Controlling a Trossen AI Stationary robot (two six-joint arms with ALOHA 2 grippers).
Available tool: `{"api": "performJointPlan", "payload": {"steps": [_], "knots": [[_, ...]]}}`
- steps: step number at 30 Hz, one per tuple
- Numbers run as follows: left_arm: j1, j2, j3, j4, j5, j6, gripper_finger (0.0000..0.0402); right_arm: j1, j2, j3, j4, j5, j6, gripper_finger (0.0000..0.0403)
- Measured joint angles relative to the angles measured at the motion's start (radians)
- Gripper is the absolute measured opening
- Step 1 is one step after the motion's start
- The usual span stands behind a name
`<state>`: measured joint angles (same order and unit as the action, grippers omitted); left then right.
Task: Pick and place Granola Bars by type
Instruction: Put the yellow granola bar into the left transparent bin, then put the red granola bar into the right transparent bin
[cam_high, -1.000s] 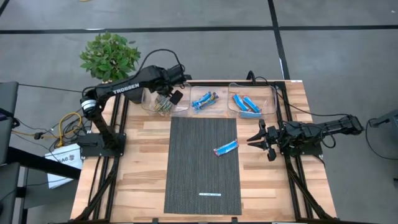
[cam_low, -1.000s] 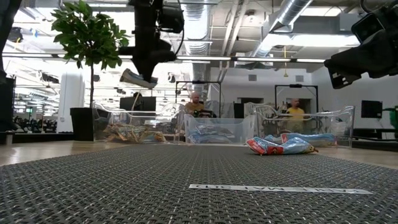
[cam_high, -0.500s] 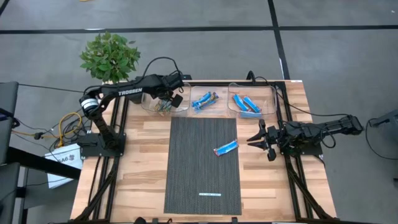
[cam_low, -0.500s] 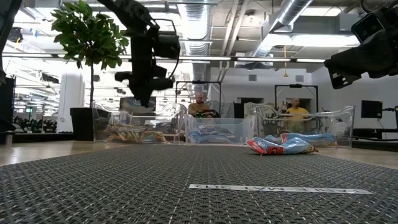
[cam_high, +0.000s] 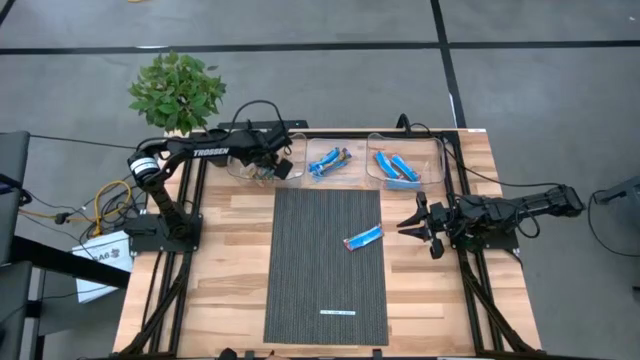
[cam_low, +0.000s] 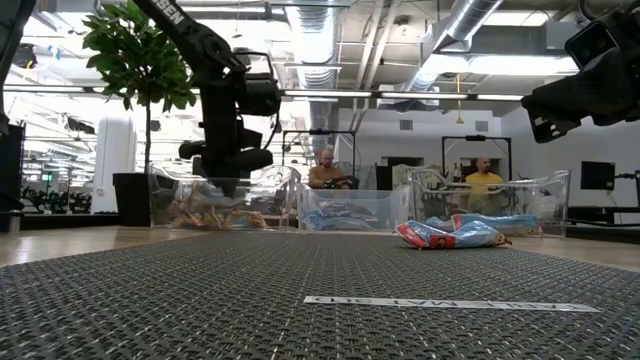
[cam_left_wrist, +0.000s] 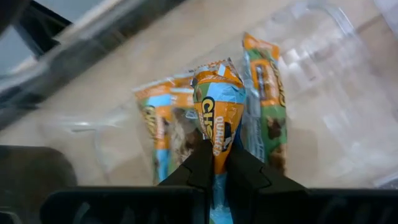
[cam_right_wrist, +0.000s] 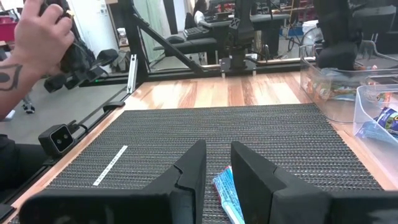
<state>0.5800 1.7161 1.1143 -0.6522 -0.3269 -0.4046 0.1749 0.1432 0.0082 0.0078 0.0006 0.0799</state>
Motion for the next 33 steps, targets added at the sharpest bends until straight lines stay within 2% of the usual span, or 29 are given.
{"api": "performJointPlan", "payload": {"steps": [9, 20, 25, 33], "knots": [[0.0, 0.001, -0.006, 0.02, 0.011, 0.026, 0.0031, 0.0, 0.0, 0.0, 0.0, 0.0, 0.0, 0.0067], [0.0, 0.001, -0.006, 0.02, 0.018, 0.027, 0.0107, 0.0, 0.0, 0.0, 0.0, 0.0, 0.0, 0.0067], [-0.001, -0.002, -0.006, 0.024, 0.035, 0.029, 0.0125, 0.0, 0.0, 0.0, 0.0, 0.0, 0.0, 0.0067], [-0.055, -0.112, -0.006, 0.042, 0.035, 0.131, 0.0128, 0.0, 0.0, 0.0, 0.0, 0.0, 0.0, 0.0067]]}}
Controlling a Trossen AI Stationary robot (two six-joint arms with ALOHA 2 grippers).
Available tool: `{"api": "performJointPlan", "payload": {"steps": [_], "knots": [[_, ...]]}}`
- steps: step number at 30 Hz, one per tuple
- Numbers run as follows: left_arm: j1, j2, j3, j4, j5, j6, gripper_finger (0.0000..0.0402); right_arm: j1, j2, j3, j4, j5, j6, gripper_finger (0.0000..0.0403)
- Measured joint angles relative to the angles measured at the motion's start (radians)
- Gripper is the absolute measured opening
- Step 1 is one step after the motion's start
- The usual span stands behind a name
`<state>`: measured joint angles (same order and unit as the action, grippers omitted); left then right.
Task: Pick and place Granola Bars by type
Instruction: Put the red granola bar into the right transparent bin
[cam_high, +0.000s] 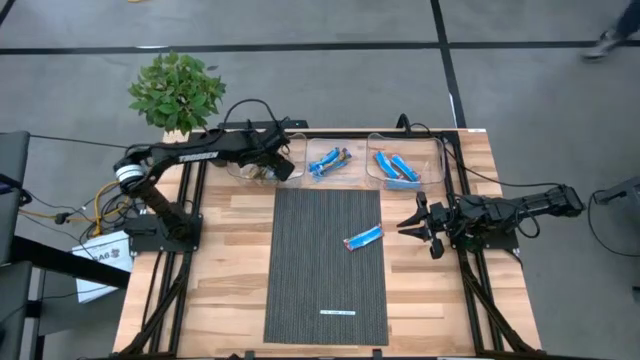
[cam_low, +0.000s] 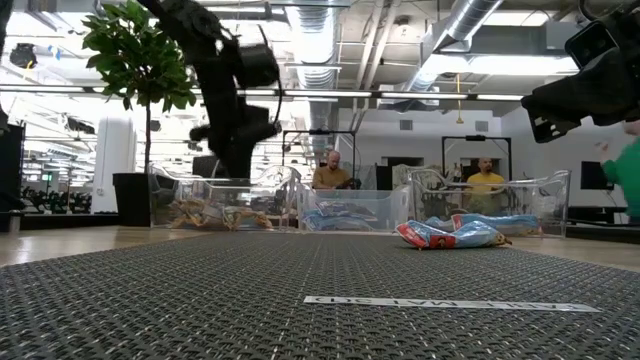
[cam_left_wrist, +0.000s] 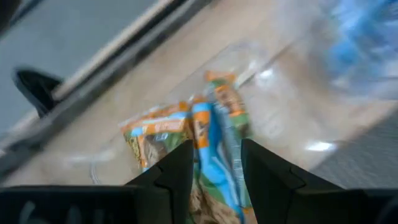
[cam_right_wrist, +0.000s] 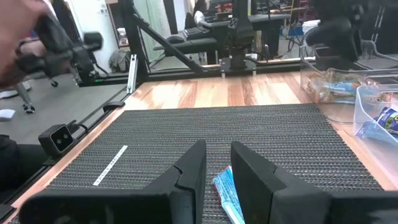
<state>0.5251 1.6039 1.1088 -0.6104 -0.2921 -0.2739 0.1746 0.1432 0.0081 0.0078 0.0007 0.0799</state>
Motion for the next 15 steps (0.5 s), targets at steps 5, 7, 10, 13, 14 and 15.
{"api": "performJointPlan", "payload": {"steps": [5, 7, 10, 13, 14, 15], "knots": [[-0.084, -0.132, 0.0, 0.0, 0.0, 0.084, 0.0128, 0.0, 0.0, 0.0, 0.0, 0.0, 0.0, 0.0067], [-0.129, -0.186, 0.0, -0.001, -0.001, 0.125, 0.0128, 0.0, 0.0, 0.0, 0.0, 0.0, 0.0, 0.0067], [-0.21, -0.253, 0.0, 0.0, -0.001, 0.193, 0.0128, 0.0, 0.0, 0.0, 0.0, 0.0, 0.0, 0.0067], [-0.294, -0.302, 0.001, -0.002, 0.028, 0.259, 0.0128, 0.0, 0.0, 0.0, 0.0, 0.0, 0.0, 0.0067], [-0.322, -0.312, 0.001, 0.0, 0.045, 0.277, 0.0128, 0.0, 0.0, 0.0, 0.0, 0.0, 0.0, 0.0067], [-0.35, -0.319, 0.001, 0.0, 0.068, 0.292, 0.0128, 0.0, 0.0, 0.0, 0.0, 0.0, 0.0, 0.0067]]}}
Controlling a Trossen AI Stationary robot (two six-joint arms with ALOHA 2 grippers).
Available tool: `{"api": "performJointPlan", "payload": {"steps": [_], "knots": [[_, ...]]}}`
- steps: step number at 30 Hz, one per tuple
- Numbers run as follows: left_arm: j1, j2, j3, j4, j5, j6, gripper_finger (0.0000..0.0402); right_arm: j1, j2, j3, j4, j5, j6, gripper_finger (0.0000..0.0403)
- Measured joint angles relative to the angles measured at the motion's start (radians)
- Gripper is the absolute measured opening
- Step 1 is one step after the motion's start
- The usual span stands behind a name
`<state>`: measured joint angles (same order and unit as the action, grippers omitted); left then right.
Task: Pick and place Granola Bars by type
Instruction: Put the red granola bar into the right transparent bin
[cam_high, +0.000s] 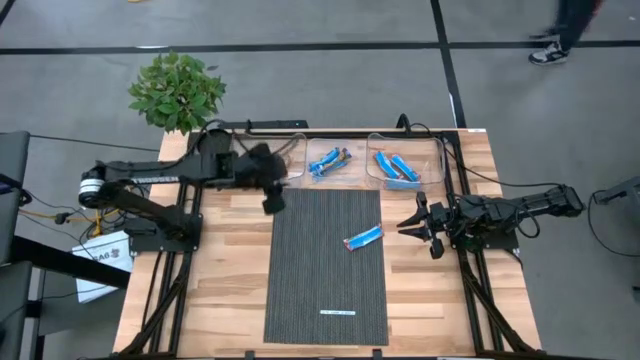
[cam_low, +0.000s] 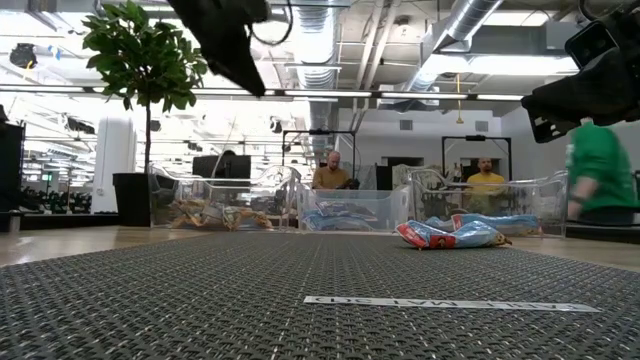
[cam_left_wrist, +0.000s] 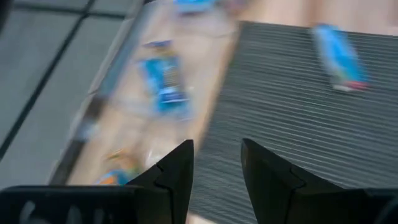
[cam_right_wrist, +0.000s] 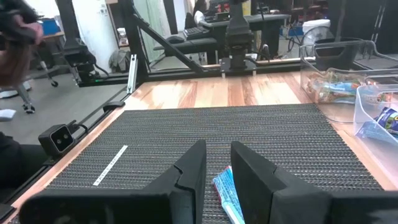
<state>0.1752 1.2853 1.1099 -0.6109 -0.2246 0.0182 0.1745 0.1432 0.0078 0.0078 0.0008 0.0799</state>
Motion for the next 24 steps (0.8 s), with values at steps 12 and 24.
{"api": "performJointPlan", "payload": {"steps": [12, 24], "knots": [[-0.242, -0.11, -0.512, 0.655, 0.227, 0.16, 0.0128, 0.0, 0.0, 0.0, 0.0, 0.0, 0.0, 0.0067], [-0.226, -0.412, -0.927, 0.838, 0.212, 0.042, 0.0128, 0.0, 0.0, 0.0, 0.0, 0.0, 0.0, 0.0067]]}}
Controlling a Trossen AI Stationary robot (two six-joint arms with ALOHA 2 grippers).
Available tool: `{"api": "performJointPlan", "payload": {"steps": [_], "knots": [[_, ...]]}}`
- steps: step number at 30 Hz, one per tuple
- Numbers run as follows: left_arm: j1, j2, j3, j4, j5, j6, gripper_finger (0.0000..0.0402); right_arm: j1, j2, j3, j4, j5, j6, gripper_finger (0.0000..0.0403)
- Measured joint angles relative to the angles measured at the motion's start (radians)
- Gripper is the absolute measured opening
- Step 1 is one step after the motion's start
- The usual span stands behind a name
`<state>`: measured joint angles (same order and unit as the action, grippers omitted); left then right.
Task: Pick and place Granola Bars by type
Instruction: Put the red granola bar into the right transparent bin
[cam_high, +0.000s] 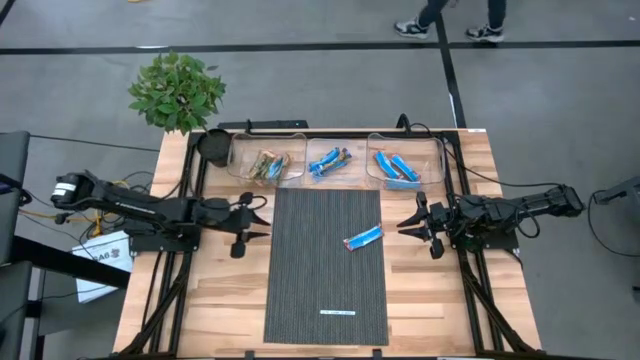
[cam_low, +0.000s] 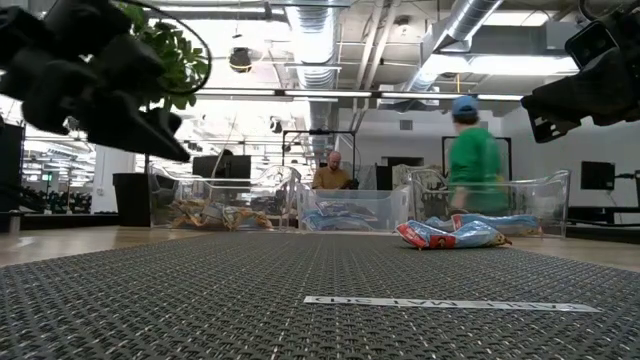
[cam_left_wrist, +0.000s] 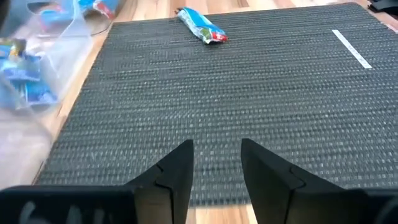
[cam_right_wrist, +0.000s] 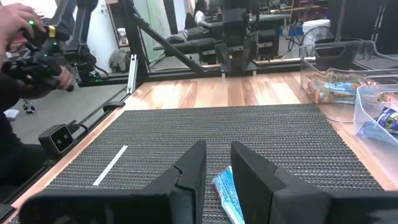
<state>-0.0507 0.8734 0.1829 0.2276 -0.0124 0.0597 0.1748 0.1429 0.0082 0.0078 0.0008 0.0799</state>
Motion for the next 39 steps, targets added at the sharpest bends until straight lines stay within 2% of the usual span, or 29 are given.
{"api": "performJointPlan", "payload": {"steps": [6, 18, 27, 31, 34, 39], "knots": [[0.04, -0.154, -0.07, -0.034, 0.008, 0.019, 0.0128, 0.0, 0.0, 0.0, 0.0, 0.0, 0.0, 0.0067], [0.076, -0.403, -0.171, 0.008, 0.007, 0.112, 0.0128, 0.0, 0.0, 0.0, 0.0, 0.0, 0.0, 0.0067], [0.101, -0.566, -0.172, -0.052, 0.006, 0.171, 0.0128, 0.0, 0.0, 0.0, 0.0, 0.0, 0.0, 0.0067], [0.113, -0.657, -0.173, -0.127, 0.005, 0.19, 0.0128, 0.0, 0.0, 0.0, 0.0, 0.0, 0.0, 0.0067], [0.118, -0.738, -0.173, -0.195, 0.006, 0.191, 0.0128, 0.0, 0.0, 0.0, 0.0, 0.0, 0.0, 0.0067], [0.119, -0.817, -0.174, -0.196, 0.006, 0.166, 0.0128, 0.0, 0.0, 0.0, 0.0, 0.0, 0.0, 0.0067]]}}
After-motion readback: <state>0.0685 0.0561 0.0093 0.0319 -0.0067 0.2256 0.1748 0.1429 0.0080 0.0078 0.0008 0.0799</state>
